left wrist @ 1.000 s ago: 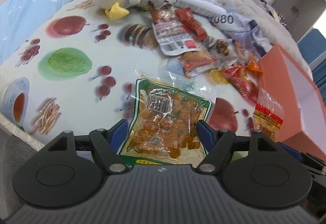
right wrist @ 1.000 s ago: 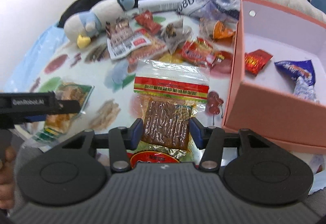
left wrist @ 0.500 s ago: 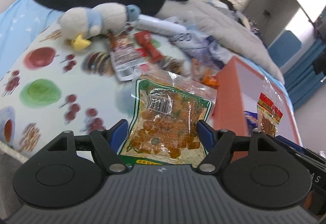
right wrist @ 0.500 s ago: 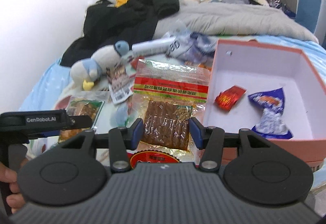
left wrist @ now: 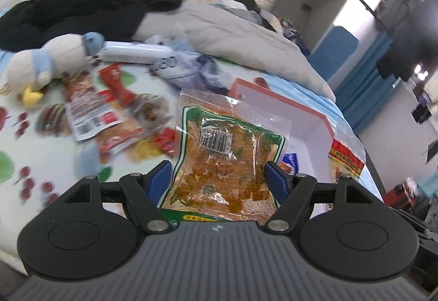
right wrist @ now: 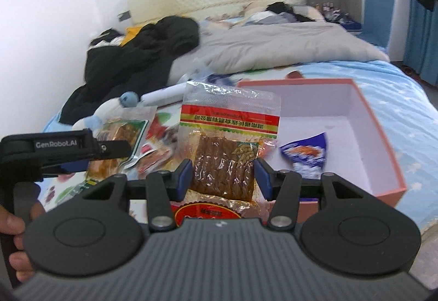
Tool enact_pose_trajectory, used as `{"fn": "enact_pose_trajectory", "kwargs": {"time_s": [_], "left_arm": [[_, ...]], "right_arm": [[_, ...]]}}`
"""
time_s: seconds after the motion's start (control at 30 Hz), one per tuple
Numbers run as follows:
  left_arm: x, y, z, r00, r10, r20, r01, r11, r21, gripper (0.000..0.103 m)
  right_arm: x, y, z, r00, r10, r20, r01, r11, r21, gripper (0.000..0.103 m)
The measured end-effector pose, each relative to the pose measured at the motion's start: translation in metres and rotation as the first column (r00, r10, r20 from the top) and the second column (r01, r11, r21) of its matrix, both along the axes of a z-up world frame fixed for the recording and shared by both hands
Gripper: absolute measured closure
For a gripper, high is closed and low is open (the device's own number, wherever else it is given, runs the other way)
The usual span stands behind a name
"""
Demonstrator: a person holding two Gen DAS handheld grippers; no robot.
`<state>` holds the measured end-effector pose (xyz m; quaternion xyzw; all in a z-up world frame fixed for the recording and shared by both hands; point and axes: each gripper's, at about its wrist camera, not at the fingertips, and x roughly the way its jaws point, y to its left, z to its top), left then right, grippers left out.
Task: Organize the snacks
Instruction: 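Drop the clear bag into the pink box while the right tool releases its packet there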
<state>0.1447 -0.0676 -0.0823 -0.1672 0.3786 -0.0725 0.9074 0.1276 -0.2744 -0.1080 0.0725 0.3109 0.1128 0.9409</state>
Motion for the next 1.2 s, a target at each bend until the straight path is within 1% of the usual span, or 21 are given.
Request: {"fn": "enact_pose_trajectory", "kwargs": {"time_s": [0.1,0.17,0.37,0.53,0.77,0.87,0.9,0.93,0.97,1.0,1.07,1.13,1.17,1.2], "left_arm": [[0.016,-0.029,-0.001,0.999,-0.053,0.000,0.053,0.999,0.011,0.025],[0.028,-0.047,-0.003,0.996,-0.085,-0.005,0.085,0.996,0.005,0.025],[0.068,-0.090,-0.018,0.989,-0.143,-0.032,0.143,0.990,-0.001,0.025],[0.100,-0.107,-0.037,0.984,-0.166,-0.066,0.167,0.986,0.019,0.025],[0.137,-0.120,-0.066,0.973,-0.187,-0.139,0.192,0.981,0.025,0.025],[0.148,-0.127,-0.070,0.970,-0.202,-0.137,0.207,0.978,0.028,0.025],[0.153,-0.129,-0.072,0.968,-0.209,-0.136,0.215,0.976,0.027,0.024],[0.156,-0.131,-0.074,0.967,-0.214,-0.139,0.220,0.975,0.030,0.021],[0.159,-0.133,-0.076,0.966,-0.213,-0.147,0.221,0.975,0.034,0.019],[0.161,-0.135,-0.077,0.965,-0.213,-0.154,0.221,0.974,0.038,0.014],[0.166,-0.136,-0.079,0.964,-0.211,-0.163,0.221,0.974,0.048,0.010],[0.167,-0.134,-0.080,0.963,-0.207,-0.170,0.217,0.975,0.041,0.008],[0.166,-0.132,-0.079,0.964,-0.205,-0.169,0.215,0.976,0.037,0.008],[0.163,-0.131,-0.077,0.965,-0.202,-0.168,0.211,0.977,0.038,0.008]], "right_arm": [[0.008,-0.021,-0.002,0.999,-0.041,0.000,0.041,0.999,0.012,0.050],[0.015,-0.033,-0.004,0.998,-0.063,0.000,0.063,0.998,0.009,0.050],[0.047,-0.066,-0.013,0.994,-0.108,-0.017,0.108,0.994,0.005,0.050],[0.076,-0.083,-0.031,0.990,-0.129,-0.049,0.129,0.992,0.000,0.051],[0.111,-0.095,-0.064,0.982,-0.138,-0.127,0.139,0.990,-0.002,0.051],[0.124,-0.103,-0.075,0.975,-0.157,-0.156,0.159,0.987,0.000,0.051],[0.128,-0.107,-0.078,0.973,-0.164,-0.165,0.168,0.986,0.012,0.053],[0.132,-0.111,-0.080,0.970,-0.169,-0.174,0.176,0.984,0.023,0.053],[0.135,-0.114,-0.082,0.968,-0.176,-0.179,0.183,0.983,0.022,0.053],[0.137,-0.116,-0.084,0.966,-0.183,-0.182,0.189,0.982,0.013,0.052],[0.142,-0.118,-0.086,0.965,-0.183,-0.190,0.187,0.982,0.003,0.052],[0.143,-0.119,-0.087,0.960,-0.193,-0.205,0.197,0.980,-0.001,0.043],[0.143,-0.120,-0.088,0.957,-0.199,-0.211,0.203,0.979,-0.001,0.036],[0.142,-0.121,-0.088,0.956,-0.202,-0.213,0.207,0.978,0.002,0.036]]}}
